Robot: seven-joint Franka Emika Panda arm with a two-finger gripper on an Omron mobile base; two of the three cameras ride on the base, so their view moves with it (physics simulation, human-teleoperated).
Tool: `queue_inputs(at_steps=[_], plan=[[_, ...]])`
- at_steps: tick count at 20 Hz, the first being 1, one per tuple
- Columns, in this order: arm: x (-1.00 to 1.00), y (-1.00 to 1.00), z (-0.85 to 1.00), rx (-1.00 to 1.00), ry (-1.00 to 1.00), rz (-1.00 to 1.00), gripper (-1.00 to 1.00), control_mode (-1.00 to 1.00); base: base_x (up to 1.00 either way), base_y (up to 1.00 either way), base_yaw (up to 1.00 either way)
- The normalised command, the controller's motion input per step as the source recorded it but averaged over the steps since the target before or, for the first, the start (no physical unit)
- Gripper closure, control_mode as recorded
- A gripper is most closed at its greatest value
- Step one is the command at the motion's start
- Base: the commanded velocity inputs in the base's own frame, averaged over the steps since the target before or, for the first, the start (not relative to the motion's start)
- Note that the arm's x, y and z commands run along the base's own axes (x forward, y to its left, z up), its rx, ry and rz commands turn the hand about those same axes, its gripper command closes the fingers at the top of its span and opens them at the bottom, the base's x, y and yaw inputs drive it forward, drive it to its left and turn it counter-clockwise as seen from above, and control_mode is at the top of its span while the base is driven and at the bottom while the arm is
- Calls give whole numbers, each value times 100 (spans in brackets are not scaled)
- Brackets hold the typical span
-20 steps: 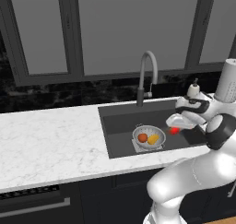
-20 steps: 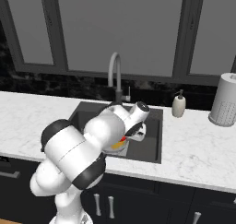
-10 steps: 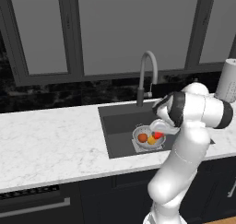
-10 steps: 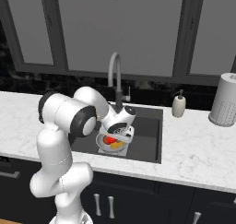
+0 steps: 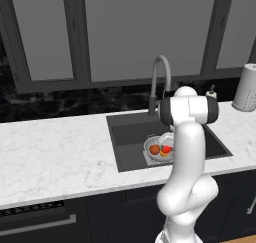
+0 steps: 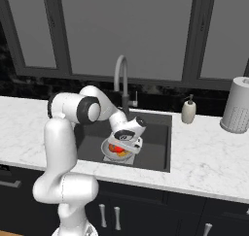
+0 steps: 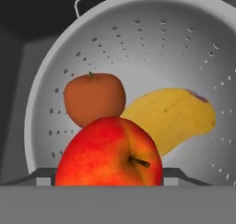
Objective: Put the colander in the sink, put the mango, orange, apple in the colander, and turn on the sink faucet and pour water over the colander.
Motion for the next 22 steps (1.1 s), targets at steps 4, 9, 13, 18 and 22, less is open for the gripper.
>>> queue_inputs(at_steps=[4, 9, 13, 18, 22], plan=[[38, 0, -26, 4, 3, 0, 100, -100, 0, 0, 0], [18, 3, -18, 0, 1, 0, -100, -100, 0, 0, 0], [0, 0, -2, 0, 0, 0, -100, -100, 0, 0, 0], [-5, 0, 16, 0, 0, 0, -100, -100, 0, 0, 0], [-4, -6, 53, 0, 0, 0, -100, -100, 0, 0, 0]])
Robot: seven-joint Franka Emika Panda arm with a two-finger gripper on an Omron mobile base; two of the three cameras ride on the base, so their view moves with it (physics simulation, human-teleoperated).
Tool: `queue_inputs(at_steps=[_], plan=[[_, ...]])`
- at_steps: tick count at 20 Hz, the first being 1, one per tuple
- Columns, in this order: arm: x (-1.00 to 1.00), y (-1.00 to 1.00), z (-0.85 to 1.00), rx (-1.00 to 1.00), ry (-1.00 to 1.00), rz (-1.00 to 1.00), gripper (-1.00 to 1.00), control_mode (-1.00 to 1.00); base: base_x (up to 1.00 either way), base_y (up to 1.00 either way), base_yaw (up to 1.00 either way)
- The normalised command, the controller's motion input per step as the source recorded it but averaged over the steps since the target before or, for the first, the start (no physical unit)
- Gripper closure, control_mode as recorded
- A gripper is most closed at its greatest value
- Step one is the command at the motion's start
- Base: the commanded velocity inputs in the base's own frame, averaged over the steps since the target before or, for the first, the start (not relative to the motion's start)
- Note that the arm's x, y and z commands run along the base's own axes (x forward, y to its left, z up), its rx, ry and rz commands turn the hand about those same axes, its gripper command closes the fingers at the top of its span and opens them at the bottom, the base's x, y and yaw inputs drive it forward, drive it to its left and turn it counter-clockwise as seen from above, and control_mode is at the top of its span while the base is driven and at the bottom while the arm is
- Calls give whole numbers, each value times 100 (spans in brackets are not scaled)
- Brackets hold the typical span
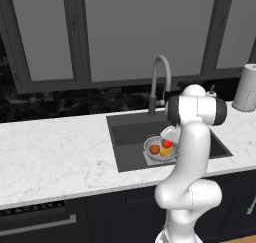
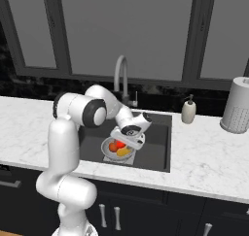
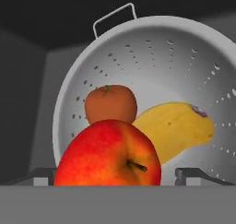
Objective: Put the colander in the sink, put the mango, orange, apple in the colander, and turn on the sink faucet and pour water over the colander.
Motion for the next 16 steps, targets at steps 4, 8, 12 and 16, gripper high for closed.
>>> queue_inputs(at_steps=[4, 8, 12, 16], plan=[[-13, -30, 61, 0, 0, 0, -100, -100, 0, 0, 0], [-27, -11, 23, 0, 0, 0, -100, -100, 0, 0, 0], [-9, 3, 0, 0, 0, 0, -100, -100, 0, 0, 0], [0, 18, -2, 0, 2, 0, -100, -100, 0, 0, 0]])
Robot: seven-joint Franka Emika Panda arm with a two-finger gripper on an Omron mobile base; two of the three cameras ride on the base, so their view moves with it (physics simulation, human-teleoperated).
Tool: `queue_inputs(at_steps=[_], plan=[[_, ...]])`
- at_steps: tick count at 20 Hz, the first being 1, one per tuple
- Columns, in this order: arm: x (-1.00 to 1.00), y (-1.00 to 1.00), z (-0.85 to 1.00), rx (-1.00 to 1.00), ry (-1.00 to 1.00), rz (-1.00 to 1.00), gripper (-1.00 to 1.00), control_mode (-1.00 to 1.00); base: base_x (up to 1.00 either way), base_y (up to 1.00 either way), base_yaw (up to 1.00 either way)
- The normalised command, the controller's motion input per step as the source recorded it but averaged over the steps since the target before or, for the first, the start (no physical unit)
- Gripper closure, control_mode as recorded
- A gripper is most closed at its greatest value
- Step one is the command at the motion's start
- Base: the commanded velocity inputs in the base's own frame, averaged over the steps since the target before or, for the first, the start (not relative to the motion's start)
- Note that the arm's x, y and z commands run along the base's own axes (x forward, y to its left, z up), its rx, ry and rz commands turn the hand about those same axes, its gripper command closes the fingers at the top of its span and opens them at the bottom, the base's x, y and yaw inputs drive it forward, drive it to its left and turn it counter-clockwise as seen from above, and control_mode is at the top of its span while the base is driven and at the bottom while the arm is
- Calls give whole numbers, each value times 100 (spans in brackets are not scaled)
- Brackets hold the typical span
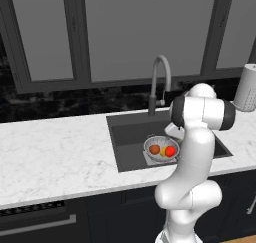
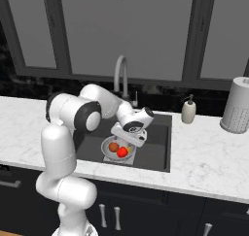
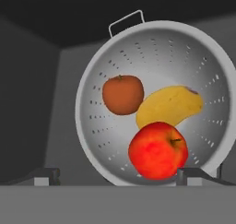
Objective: Put the colander in the sink, put the mango, orange, apple in the colander, and turn on the sink faucet and pour water over the colander.
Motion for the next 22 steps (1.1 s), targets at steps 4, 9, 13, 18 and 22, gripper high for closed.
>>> queue_inputs(at_steps=[4, 9, 13, 18, 22], plan=[[1, 13, -2, 0, 3, 0, -100, -100, 0, 0, 0], [-10, -37, 40, 0, -3, 0, -100, -100, 0, 0, 0], [-7, -71, 48, 2, -8, 0, -100, -100, 0, 0, 0], [9, -24, 38, 13, -18, 4, -100, -100, 0, 0, 0], [37, 0, 31, 21, -30, 8, -100, -100, 0, 0, 0]])
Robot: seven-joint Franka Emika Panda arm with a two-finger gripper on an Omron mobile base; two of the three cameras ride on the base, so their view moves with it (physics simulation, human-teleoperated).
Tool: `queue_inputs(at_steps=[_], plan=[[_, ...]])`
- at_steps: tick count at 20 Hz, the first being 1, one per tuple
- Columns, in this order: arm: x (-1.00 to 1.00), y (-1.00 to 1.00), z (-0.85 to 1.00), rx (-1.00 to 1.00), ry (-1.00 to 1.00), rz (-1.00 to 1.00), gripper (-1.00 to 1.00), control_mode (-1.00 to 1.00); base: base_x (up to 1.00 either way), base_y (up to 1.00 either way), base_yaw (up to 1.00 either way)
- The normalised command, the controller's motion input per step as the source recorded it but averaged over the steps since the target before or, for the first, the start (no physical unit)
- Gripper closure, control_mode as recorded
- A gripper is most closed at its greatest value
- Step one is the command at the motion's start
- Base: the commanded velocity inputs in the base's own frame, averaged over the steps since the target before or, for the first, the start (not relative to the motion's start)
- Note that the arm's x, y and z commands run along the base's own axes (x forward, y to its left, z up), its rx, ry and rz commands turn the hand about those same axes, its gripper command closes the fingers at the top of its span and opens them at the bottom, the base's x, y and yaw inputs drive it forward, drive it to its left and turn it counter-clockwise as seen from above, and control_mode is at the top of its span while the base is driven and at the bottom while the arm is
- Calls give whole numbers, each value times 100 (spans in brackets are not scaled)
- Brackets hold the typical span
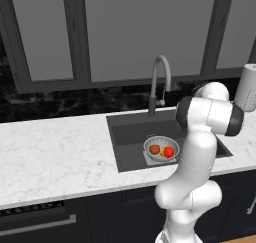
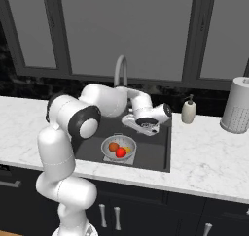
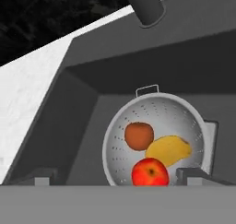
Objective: Put the colander in the sink, put the mango, orange, apple in the colander, and turn on the sink faucet and pour water over the colander.
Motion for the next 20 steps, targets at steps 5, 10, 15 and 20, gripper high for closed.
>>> queue_inputs(at_steps=[5, 10, 15, 20], plan=[[58, -5, 33, 22, -24, 7, -100, -100, 0, 0, 0], [66, -11, 33, 22, -13, 5, -100, -100, 0, 0, 0], [58, -3, 21, 17, -9, 2, -100, -100, 0, 0, 0], [45, 0, 3, 6, -4, 0, -100, -100, 0, 0, 0]])
